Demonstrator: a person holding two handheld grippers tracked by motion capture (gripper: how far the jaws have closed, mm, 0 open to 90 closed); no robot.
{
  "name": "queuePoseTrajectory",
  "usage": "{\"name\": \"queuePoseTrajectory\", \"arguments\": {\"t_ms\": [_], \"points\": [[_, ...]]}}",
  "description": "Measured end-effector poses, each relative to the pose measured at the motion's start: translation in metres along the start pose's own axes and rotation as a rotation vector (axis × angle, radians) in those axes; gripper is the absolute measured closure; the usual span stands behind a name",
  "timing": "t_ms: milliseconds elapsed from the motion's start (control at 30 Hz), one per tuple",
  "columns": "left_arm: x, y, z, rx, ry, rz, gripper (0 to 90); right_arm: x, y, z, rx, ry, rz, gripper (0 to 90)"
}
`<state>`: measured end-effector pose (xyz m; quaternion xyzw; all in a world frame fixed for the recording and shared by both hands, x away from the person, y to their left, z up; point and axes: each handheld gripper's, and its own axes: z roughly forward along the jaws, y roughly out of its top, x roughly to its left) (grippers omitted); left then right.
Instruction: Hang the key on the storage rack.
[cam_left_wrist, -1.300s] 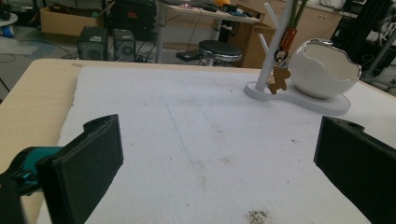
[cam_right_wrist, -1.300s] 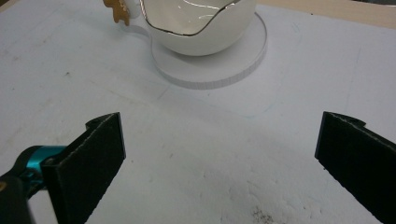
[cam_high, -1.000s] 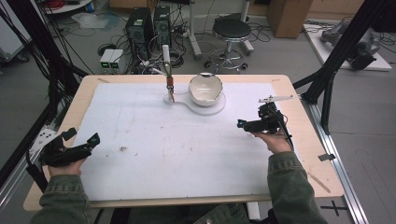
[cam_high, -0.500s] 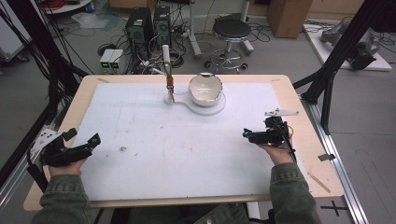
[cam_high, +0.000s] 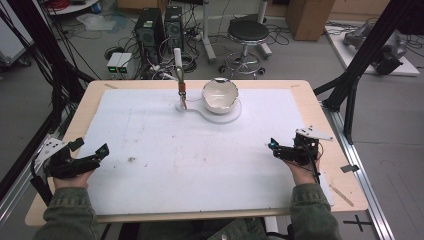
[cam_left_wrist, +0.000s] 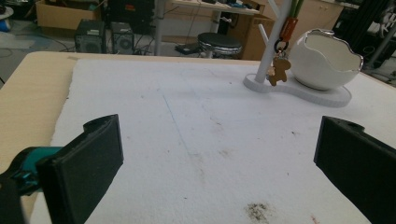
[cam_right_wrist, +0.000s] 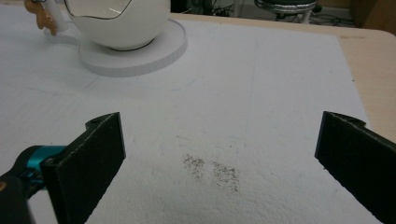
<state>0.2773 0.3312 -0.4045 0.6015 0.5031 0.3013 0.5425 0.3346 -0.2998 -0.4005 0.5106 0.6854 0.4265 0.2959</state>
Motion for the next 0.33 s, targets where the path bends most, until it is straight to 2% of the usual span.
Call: {"name": "queuePoseTrajectory", "arguments": {"t_ms": [200,333], "points": [[-0.0011,0.0000,0.0011,0.008,-0.010,0.007,1.8,-0.0020,-0.0079,-0.0040,-0.052,0.021,0.012,0.7],[-0.0025,0.0009,0.0026,0.008,-0.022,0.016,1.8,-0.0035,-0.0074,-0.0065,-0.074,0.018,0.019,0.7]]}}
